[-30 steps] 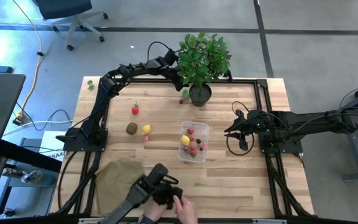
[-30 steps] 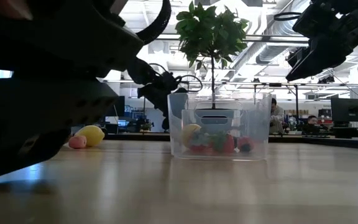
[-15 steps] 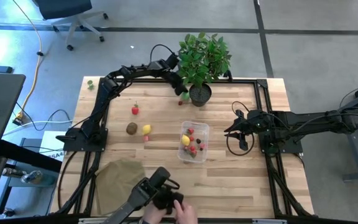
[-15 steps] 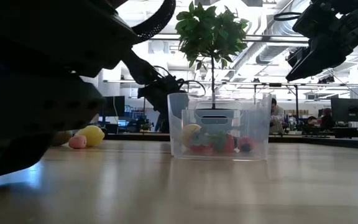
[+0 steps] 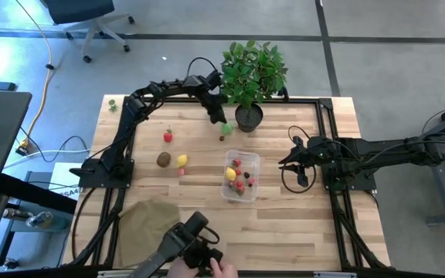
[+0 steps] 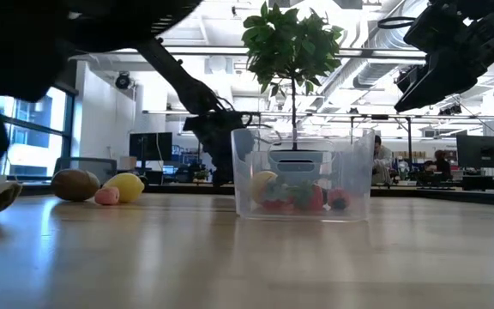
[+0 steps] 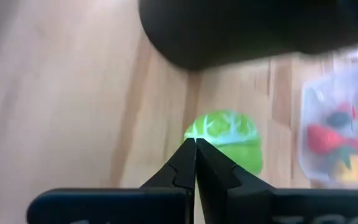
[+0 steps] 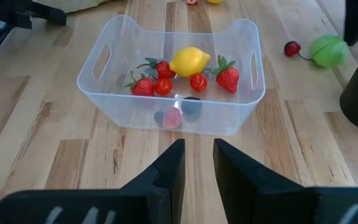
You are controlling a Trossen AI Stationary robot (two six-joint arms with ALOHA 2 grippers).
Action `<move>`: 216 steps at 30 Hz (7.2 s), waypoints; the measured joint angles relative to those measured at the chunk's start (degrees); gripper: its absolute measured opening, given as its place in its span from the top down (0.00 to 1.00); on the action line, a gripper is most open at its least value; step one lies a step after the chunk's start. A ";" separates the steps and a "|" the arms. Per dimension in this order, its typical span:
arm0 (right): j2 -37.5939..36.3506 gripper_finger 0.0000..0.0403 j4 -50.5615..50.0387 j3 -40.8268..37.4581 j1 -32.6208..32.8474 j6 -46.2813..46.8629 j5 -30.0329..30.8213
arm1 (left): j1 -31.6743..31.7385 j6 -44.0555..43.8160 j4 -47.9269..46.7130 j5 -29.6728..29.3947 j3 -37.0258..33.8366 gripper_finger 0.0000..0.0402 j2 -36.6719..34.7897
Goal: Pick and placing Produce into tupperware
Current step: Put the green cabbage into the transparent container
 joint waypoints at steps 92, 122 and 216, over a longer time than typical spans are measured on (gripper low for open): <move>0.00 0.82 -0.01 0.00 -0.02 0.02 0.00 | -2.43 10.62 -19.93 -11.04 -0.06 1.00 -4.96; 0.02 0.82 -0.02 0.00 0.00 0.00 0.00 | -5.74 12.90 21.02 -18.41 -52.68 1.00 -41.88; 0.02 0.82 -0.02 0.00 0.00 0.02 0.00 | -20.14 22.63 29.94 -23.87 -40.17 0.13 -28.61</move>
